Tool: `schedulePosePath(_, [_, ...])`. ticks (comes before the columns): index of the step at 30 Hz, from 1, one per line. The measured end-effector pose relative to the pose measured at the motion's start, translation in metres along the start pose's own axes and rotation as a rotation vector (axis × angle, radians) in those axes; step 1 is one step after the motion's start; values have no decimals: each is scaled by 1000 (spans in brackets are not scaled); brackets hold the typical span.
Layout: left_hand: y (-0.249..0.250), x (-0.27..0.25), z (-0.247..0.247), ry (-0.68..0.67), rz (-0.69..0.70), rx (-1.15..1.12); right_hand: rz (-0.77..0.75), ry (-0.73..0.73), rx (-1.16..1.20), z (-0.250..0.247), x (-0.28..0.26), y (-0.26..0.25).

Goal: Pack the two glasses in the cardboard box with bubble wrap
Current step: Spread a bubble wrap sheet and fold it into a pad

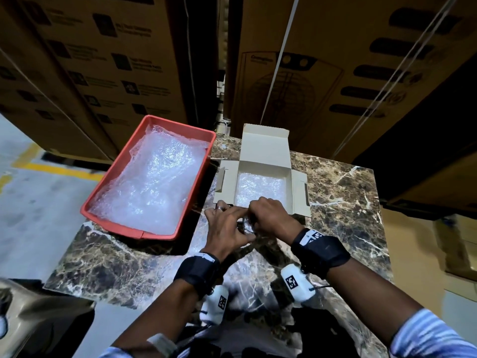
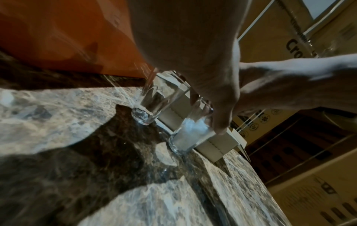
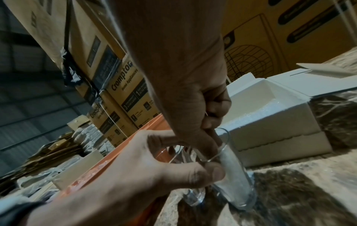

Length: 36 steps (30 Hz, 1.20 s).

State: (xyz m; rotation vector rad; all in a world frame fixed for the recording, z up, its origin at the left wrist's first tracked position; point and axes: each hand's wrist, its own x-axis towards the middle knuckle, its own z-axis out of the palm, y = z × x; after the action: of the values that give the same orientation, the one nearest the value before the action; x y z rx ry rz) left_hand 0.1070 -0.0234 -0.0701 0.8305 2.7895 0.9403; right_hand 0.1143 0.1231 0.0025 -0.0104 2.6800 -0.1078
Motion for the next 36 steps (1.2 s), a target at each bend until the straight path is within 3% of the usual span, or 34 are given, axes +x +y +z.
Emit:
schedulePosePath(7, [-3, 10, -5, -30, -30, 27, 37, -30, -83, 0, 12, 2])
schedulePosePath(12, [-3, 15, -6, -56, -58, 39, 26, 50, -187, 6, 15, 2])
schedulePosePath(18, [0, 12, -4, -32, -92, -5, 73, 100, -45, 19, 19, 9])
schedulePosePath(31, [0, 16, -8, -73, -82, 56, 54, 124, 33, 38, 26, 9])
schedulePosePath(36, [0, 11, -10, -32, -54, 6, 16, 1, 287, 18, 33, 30])
